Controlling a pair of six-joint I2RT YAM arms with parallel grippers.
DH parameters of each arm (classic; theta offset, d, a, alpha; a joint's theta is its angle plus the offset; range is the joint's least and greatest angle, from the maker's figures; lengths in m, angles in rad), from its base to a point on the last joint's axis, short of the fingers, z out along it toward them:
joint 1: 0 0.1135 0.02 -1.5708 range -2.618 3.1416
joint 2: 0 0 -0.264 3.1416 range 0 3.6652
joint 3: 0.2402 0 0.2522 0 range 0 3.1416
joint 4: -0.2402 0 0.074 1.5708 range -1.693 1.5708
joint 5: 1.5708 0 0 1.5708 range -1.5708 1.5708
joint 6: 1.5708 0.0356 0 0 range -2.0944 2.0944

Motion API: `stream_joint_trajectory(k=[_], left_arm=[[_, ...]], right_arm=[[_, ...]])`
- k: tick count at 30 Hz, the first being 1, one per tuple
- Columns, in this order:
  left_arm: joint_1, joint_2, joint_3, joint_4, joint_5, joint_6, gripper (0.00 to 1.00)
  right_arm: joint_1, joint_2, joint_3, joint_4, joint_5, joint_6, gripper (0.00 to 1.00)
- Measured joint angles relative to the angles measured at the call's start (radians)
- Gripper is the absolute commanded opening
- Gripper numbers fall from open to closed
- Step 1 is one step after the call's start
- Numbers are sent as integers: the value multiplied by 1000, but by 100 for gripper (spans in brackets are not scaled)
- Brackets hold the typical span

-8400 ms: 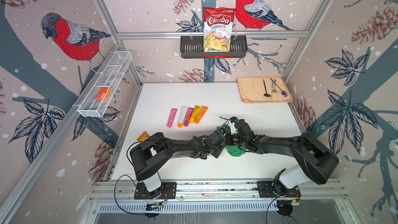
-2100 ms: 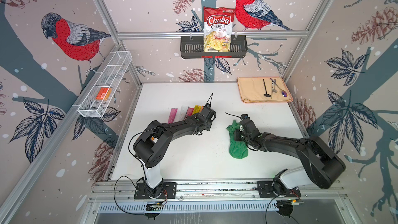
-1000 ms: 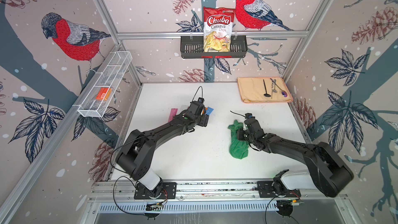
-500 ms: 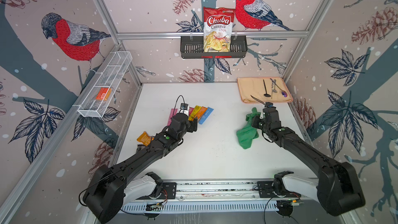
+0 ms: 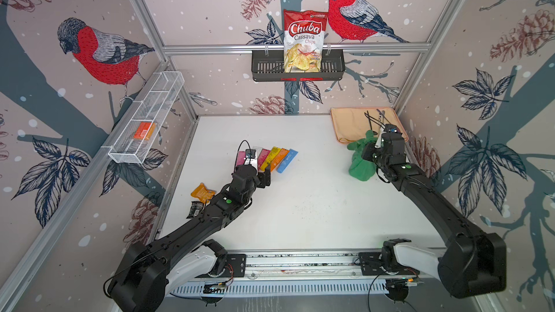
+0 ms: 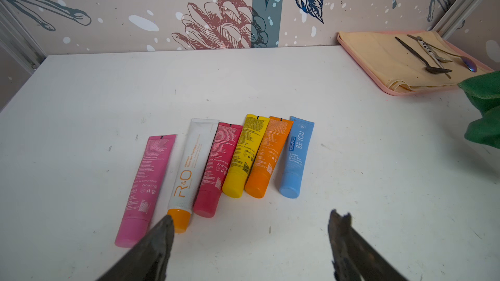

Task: Wipe the surface of the toothpaste tube
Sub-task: Place the cleaning item at the center of the board, then reset both arms

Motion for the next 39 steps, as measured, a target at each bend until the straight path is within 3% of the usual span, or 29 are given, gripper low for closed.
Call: stream_joint_trajectory(k=[8, 10, 14, 16, 23, 28, 34, 39], left_arm=[[23, -35, -8, 34, -109, 1, 90], [50, -36, -8, 42, -142, 3, 90], [124, -23, -12, 58, -179, 3, 92], [158, -18, -29, 85, -195, 4, 94], [247, -18, -101, 185, -259, 42, 97], [286, -15, -187, 330, -281, 107, 97], [343, 23, -365, 596, -245, 221, 98], [419, 101, -433, 798, -154, 213, 98]], right_arm=[[-3, 36, -123, -9, 15, 3, 16], [-4, 32, -169, -8, 17, 10, 31], [-4, 13, -212, -11, 38, 31, 72], [-4, -5, -211, -10, 58, 32, 100], [-4, -129, -193, 27, 150, 23, 100], [-14, -183, -257, 209, 225, -27, 100], [-45, -80, -415, 537, 336, -150, 100], [-110, 50, -532, 789, 307, -180, 100]])
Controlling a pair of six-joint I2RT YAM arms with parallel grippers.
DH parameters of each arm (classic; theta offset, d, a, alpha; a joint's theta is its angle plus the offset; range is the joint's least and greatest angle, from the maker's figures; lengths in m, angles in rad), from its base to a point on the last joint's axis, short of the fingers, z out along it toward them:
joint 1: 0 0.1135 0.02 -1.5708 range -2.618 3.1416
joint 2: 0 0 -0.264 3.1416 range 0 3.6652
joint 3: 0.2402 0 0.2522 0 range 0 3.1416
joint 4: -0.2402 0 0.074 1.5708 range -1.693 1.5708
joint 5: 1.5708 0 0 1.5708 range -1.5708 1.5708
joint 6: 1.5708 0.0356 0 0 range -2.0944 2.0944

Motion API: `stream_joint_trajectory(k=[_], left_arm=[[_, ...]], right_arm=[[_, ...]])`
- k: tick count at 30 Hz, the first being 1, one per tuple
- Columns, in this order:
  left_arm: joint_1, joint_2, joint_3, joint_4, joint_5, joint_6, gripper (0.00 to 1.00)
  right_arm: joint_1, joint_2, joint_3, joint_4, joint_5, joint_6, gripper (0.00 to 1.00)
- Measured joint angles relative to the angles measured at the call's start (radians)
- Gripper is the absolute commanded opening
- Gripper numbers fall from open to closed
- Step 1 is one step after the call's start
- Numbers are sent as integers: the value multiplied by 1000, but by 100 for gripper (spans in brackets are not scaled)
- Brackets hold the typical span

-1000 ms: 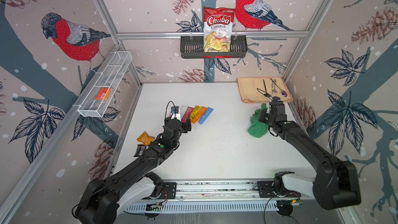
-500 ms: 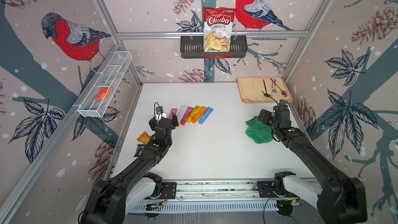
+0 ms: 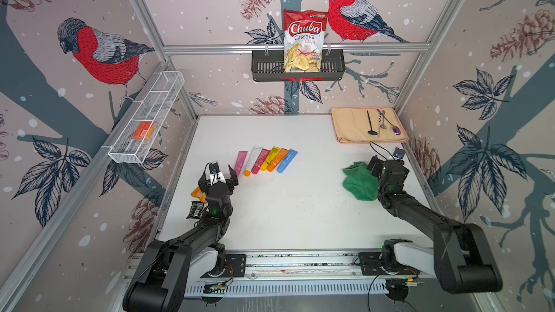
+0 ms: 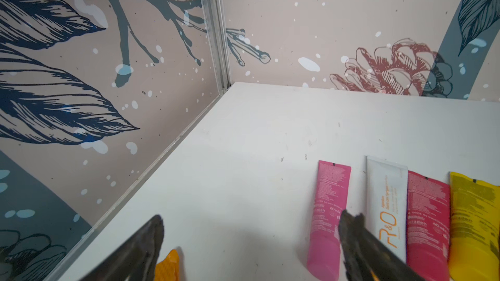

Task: Wipe the surface of the toothpaste tube
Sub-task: Reset both arms

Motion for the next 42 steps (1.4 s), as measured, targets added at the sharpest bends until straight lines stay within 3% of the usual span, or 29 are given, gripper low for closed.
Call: stream_joint_trajectory(k=[9, 19, 26, 42], left_arm=[[33, 135, -41, 282, 162, 8, 98], [35, 211, 40, 309, 246, 81, 98], [78, 443, 36, 436, 266, 102, 97], [87, 442, 116, 410, 232, 69, 98]], right_arm=[[-12, 48, -280, 521, -40, -31, 100], [-16, 292, -299, 884, -84, -60, 100], [-10, 304, -275, 941, -101, -78, 100], [40, 314, -180, 826, 13, -83, 100]])
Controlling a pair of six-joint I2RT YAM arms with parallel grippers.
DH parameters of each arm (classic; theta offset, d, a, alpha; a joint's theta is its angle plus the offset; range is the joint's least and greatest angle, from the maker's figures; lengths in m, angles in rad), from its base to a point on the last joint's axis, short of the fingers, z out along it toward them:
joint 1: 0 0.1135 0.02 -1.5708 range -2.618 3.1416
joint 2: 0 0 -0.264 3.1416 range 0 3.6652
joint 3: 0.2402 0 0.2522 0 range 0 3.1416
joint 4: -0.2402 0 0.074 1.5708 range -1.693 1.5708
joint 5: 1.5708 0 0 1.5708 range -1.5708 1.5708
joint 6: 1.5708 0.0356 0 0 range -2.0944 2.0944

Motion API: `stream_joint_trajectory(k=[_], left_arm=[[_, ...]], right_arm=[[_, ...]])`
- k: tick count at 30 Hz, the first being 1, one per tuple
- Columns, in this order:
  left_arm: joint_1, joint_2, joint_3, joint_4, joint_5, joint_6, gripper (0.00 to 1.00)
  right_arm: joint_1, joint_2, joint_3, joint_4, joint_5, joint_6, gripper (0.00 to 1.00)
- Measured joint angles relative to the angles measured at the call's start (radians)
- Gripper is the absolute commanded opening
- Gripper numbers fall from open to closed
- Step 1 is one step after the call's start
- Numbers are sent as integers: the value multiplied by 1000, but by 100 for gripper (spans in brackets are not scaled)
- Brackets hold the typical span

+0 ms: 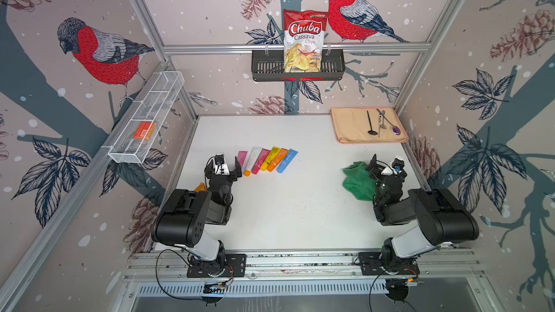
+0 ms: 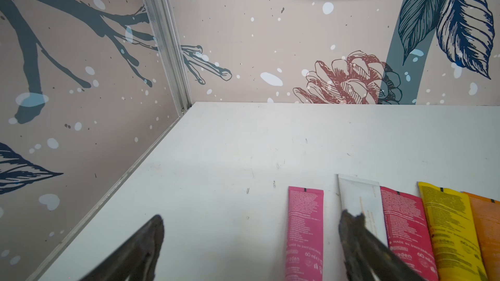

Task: Wipe the surface of the toothpaste tube
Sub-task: Reset both arms

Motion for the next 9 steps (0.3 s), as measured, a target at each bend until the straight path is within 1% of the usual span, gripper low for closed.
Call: stream_joint_trajectory(k=[5, 9], left_arm=[[0, 0, 3, -4, 3, 0, 98], [3, 0, 6, -15, 6, 0, 98]], right_arm=[[1, 1, 2, -4, 16, -9, 100], [-30, -4, 17, -37, -4, -14, 100]])
